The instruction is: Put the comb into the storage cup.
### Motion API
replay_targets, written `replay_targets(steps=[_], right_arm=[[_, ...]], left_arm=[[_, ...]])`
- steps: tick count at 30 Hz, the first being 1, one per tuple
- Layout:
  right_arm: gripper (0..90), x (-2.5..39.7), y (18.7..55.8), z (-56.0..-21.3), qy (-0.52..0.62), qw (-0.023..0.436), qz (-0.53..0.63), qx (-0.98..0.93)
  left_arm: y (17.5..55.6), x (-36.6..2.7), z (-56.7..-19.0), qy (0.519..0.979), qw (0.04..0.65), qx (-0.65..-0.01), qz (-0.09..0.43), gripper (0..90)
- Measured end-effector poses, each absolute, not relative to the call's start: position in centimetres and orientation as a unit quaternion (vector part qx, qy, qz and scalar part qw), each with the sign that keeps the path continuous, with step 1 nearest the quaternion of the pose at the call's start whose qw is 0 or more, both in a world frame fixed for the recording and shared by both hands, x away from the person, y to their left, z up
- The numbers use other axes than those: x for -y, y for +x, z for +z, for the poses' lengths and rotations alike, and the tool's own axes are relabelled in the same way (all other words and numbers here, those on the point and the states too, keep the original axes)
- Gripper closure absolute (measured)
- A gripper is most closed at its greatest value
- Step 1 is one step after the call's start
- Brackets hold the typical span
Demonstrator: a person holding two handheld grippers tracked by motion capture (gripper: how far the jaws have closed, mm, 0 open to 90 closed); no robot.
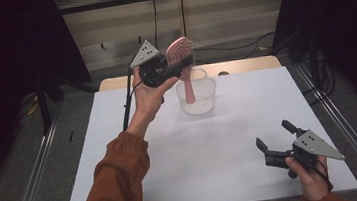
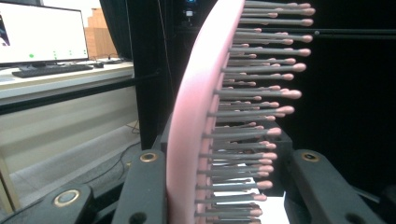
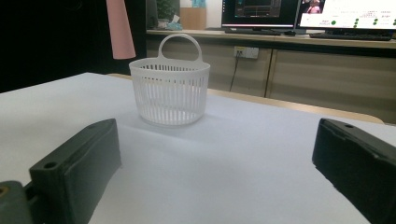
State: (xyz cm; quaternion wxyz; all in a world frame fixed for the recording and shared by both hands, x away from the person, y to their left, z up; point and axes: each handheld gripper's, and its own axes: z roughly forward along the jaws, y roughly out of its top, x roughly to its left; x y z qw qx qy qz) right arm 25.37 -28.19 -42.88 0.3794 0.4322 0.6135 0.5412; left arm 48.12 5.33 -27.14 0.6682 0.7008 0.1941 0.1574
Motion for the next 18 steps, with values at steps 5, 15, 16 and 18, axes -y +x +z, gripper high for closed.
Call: replay_targets(steps=[5,15,16,18], right_arm=[[0.5,28.1,25.3,-42.9,0.43,0.376,0.545,-0.614],[0.5,28.2,25.3,-42.9,0.429,0.375,0.546,-0.614],[0.6,28.1,25.3,-42.9,0.429,0.375,0.545,-0.615],[0.6,28.1,25.3,-42.9,0.428,0.375,0.545,-0.616]], left_arm=[[48.6,-4.9,-26.5,0.698,0.669,-0.197,0.164,62.6],[49.0,-4.4,-26.3,0.694,0.67,-0.2,0.168,62.6],[49.1,-4.3,-26.3,0.694,0.669,-0.2,0.174,62.6],[49.5,-3.9,-26.3,0.694,0.666,-0.206,0.183,62.7]])
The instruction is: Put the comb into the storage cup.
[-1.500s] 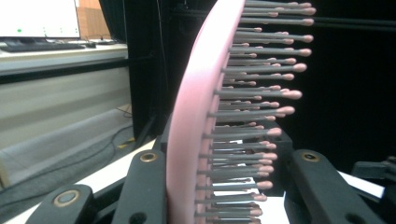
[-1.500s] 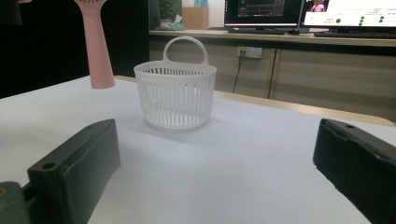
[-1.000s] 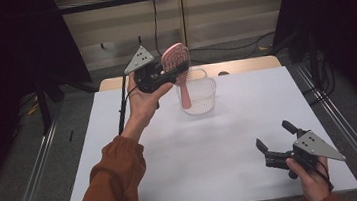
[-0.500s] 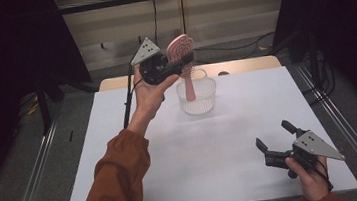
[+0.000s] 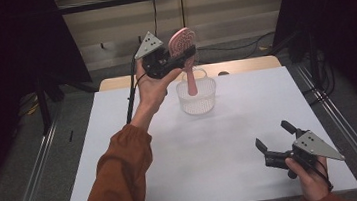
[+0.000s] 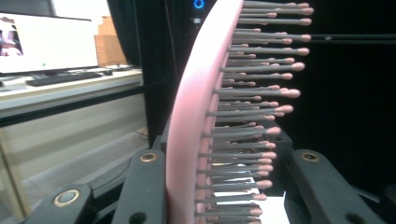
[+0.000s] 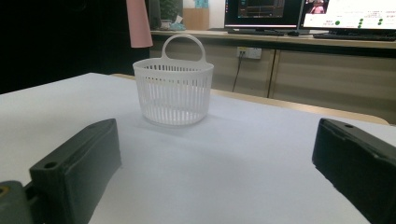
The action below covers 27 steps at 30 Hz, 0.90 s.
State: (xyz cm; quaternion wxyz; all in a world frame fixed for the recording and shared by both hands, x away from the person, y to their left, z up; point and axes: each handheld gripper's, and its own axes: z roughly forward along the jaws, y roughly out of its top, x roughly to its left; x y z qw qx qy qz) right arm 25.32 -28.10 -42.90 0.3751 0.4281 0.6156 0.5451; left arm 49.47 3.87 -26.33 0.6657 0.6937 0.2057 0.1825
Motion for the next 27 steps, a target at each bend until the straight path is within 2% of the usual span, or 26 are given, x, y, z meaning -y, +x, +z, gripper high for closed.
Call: replay_targets(steps=[13,27], right_arm=[[0.8,28.2,25.3,-43.0,0.426,0.376,0.546,-0.616],[0.4,28.2,25.2,-43.0,0.426,0.373,0.545,-0.618]], left_arm=[[50.9,-1.8,-27.2,0.684,0.668,-0.222,0.192,62.6],[51.4,-1.4,-28.8,0.69,0.655,-0.23,0.204,62.6]])
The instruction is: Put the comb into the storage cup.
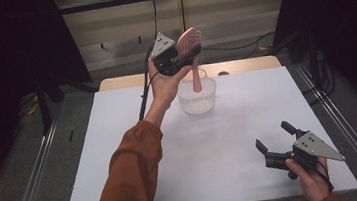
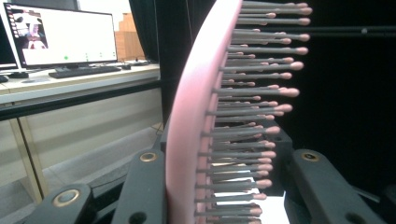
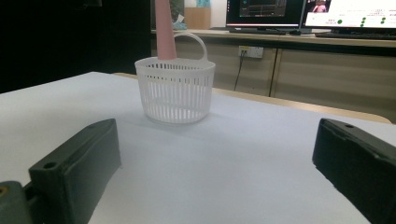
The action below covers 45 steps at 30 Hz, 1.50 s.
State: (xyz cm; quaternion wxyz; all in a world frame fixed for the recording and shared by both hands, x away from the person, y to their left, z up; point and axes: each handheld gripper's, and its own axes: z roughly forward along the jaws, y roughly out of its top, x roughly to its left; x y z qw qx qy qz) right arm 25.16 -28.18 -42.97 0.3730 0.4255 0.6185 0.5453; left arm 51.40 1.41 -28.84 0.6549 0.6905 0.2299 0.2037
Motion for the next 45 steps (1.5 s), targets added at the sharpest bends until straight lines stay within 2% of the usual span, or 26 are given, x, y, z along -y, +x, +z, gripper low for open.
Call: replay_targets(steps=[23,45], right_arm=[[0.0,28.1,25.1,-43.1,0.423,0.367,0.544,-0.625],[0.0,28.0,25.2,-43.4,0.419,0.354,0.541,-0.637]], left_arm=[[52.1,0.6,-31.8,0.708,0.638,-0.226,0.2,62.7],[52.8,0.4,-36.3,0.72,0.621,-0.252,0.181,62.6]])
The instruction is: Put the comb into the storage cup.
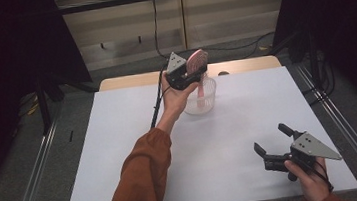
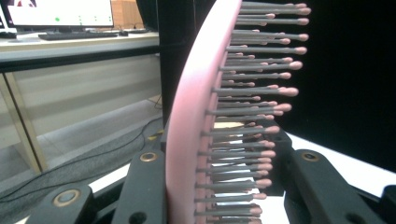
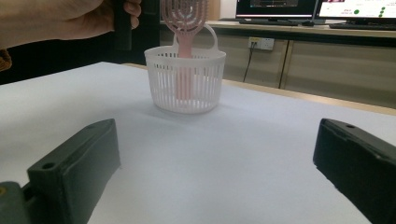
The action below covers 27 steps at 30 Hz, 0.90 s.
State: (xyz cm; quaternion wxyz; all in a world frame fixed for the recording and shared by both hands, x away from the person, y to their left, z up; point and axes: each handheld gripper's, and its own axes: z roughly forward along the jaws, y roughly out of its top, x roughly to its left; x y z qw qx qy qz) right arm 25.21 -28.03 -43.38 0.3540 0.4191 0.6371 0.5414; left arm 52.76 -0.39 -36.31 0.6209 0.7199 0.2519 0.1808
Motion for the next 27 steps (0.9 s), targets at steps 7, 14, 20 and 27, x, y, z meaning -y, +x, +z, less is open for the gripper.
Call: replay_targets(steps=[7,14,20,27], right_arm=[[0.0,28.0,25.2,-43.4,0.419,0.352,0.539,-0.64],[0.1,28.0,25.2,-43.4,0.419,0.353,0.54,-0.639],[0.1,27.9,25.2,-43.4,0.418,0.353,0.539,-0.641],[0.1,27.9,25.3,-43.5,0.417,0.353,0.538,-0.642]], left_arm=[[52.6,0.7,-36.8,0.733,0.607,-0.244,0.184,62.6],[52.8,0.0,-37.1,0.735,0.603,-0.252,0.18,62.1],[53.2,-1.6,-36.9,0.736,0.594,-0.267,0.184,60.4],[53.4,-2.7,-36.7,0.741,0.582,-0.27,0.198,58.0]])
